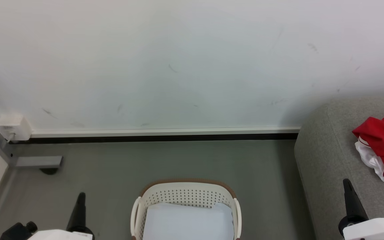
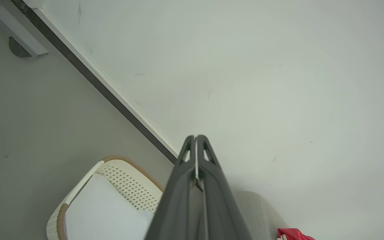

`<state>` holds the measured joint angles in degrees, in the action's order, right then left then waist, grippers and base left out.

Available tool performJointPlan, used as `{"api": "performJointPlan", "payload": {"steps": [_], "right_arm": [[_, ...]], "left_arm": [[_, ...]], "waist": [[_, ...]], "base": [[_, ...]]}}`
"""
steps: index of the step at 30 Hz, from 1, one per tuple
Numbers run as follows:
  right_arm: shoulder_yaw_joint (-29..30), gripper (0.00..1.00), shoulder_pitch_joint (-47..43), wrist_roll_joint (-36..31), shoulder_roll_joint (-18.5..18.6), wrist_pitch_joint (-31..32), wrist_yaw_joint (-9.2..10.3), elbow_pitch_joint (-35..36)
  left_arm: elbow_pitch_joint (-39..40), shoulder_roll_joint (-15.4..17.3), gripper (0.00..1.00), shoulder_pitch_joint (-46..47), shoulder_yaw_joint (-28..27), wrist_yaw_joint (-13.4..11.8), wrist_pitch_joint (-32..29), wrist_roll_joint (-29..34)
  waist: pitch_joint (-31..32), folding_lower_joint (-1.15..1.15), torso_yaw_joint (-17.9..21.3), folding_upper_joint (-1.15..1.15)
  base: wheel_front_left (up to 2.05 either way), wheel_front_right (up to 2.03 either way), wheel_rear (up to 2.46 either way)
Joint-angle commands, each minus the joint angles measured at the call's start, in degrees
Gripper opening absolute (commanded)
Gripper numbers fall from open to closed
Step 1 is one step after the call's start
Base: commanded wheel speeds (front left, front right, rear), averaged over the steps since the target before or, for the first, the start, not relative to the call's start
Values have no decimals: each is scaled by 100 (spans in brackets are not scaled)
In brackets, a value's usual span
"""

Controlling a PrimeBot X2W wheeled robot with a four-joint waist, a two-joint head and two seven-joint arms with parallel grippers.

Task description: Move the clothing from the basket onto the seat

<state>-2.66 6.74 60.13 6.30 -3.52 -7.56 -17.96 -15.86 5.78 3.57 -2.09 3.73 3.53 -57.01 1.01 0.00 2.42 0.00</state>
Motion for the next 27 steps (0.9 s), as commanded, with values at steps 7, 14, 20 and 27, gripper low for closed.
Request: {"api": "performJointPlan", "payload": {"steps": [7,14,20,27], "right_arm": [[167,0,17,484,-31,149,6,136],[271,0,6,846,-75,260,7,171],[353,0,-4,1134,-111,350,8,204],[445,0,-16,1459,-150,461,8,239]], "left_arm": [[105,-29,0,160,-97,83,-148,-547],[117,-57,0,177,-149,123,-260,-938],[125,-87,0,194,-188,155,-357,-1254],[134,-122,0,209,-233,192,-462,-1604]], "waist": [[-12,0,-24,0],[-22,0,-46,0],[-32,0,-65,0],[-43,0,-87,0]], "base": [[0,0,0],[0,0,0],[0,0,0],[0,0,0]]}}
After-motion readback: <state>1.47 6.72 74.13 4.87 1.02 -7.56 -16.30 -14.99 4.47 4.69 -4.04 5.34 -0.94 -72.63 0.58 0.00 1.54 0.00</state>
